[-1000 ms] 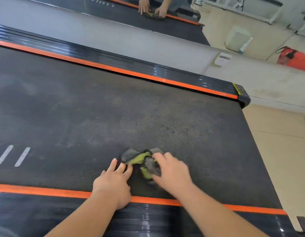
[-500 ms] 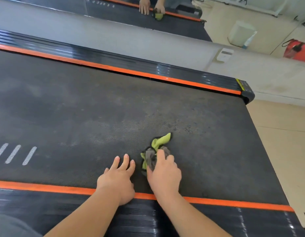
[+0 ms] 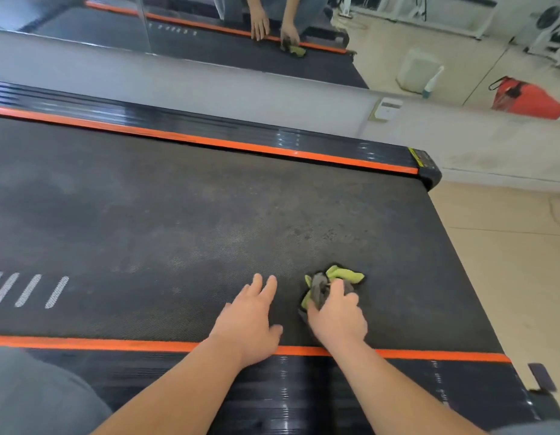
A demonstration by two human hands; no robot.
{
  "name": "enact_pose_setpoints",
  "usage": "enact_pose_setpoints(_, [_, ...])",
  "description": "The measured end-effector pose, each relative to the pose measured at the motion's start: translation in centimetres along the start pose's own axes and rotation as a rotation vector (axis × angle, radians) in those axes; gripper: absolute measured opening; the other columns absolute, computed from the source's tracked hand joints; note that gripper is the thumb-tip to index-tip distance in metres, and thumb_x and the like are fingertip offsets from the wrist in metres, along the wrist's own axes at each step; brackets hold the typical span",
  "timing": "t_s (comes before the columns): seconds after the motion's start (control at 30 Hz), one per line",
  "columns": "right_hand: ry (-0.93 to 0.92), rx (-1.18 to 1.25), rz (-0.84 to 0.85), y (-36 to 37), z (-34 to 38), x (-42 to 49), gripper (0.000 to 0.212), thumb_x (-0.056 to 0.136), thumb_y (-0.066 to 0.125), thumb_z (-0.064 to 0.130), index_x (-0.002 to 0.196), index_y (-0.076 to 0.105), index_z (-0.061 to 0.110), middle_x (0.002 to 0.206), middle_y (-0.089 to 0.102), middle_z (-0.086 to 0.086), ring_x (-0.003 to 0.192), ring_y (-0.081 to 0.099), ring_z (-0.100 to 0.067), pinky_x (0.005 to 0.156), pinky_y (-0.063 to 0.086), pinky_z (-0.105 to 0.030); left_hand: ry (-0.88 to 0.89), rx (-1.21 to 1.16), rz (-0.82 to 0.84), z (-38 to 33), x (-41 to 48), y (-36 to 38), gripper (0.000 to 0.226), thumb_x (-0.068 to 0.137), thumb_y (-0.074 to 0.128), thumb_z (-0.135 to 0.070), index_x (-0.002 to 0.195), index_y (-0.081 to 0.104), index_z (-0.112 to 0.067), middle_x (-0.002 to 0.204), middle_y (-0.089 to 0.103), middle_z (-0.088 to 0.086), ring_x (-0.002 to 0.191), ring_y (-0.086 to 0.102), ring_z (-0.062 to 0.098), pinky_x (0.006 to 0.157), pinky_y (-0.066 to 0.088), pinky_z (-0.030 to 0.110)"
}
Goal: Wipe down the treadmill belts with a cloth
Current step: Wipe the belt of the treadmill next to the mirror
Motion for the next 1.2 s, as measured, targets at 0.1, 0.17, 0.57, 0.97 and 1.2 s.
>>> enact_pose_setpoints(0.1, [-0.286, 0.248, 0.377, 1.7, 5.8, -2.5, 0.064, 0.081, 0.061, 0.059, 0.139, 0.041, 0.039, 0.13, 0.059, 0.001, 0.115, 0.062, -0.024, 0.091, 0.052, -0.037, 0.081, -0.063, 0.046, -2.8, -0.8, 0.4, 0.117, 0.082, 0.073, -0.047, 0.161, -0.012, -0.041, 0.171, -0.017, -0.004, 0.158, 0.012, 0.024, 0.12, 0.035, 0.041])
enact_pose_setpoints(0.17, [-0.285, 0.424, 0.631, 0.2, 6.1, -3.0, 0.072, 0.082, 0.075, 0.038, 0.146, 0.043, 0.046, 0.132, 0.06, 0.008, 0.116, 0.062, -0.017, 0.093, 0.057, -0.039, 0.038, -0.02, 0.018, -2.4, -1.0, 0.5, 0.119, 0.082, 0.076, -0.047, 0.162, -0.013, -0.038, 0.171, -0.016, -0.002, 0.157, 0.015, 0.026, 0.12, 0.036, 0.041])
enact_pose_setpoints(0.57, [-0.186, -0.353, 0.425, -6.3, -2.7, 12.6, 0.132, 0.064, 0.093, 0.048, 0.158, -0.001, 0.052, 0.169, -0.012, -0.001, 0.156, 0.002, -0.039, 0.109, 0.04, -0.063, 0.091, 0.23, -0.094, -1.6, 6.0, 2.3, 0.086, 0.085, 0.052, -0.063, 0.159, 0.019, -0.033, 0.154, 0.026, 0.002, 0.132, 0.033, 0.027, 0.118, 0.033, 0.04])
enact_pose_setpoints(0.97, [-0.161, -0.359, 0.472, -4.8, -3.1, 15.8, 0.148, 0.059, 0.097, 0.05, 0.154, -0.016, 0.055, 0.166, -0.027, -0.005, 0.154, -0.013, -0.045, 0.108, 0.041, -0.068, -0.307, -0.012, -0.292, -3.5, 20.0, -3.2, 0.064, 0.087, 0.06, -0.054, 0.138, 0.042, -0.019, 0.128, 0.038, 0.009, 0.122, 0.04, 0.036, 0.1, 0.044, 0.047])
enact_pose_setpoints(1.2, [-0.2, -0.317, 0.403, -4.7, -3.7, 15.5, 0.125, 0.081, 0.084, 0.029, 0.153, -0.014, 0.058, 0.166, -0.027, -0.002, 0.154, -0.014, -0.043, 0.109, 0.04, -0.066, 0.214, 0.122, -0.027, -11.0, 11.8, 5.2, 0.071, 0.079, 0.059, -0.053, 0.143, 0.039, -0.029, 0.126, 0.037, -0.001, 0.118, 0.042, 0.026, 0.097, 0.05, 0.043])
Point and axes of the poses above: each hand's wrist, its own x-axis towards the middle knuckle, its own y-axis out of the palm, z = x × y, the point moved 6 cm from there along x, towards the middle knuckle
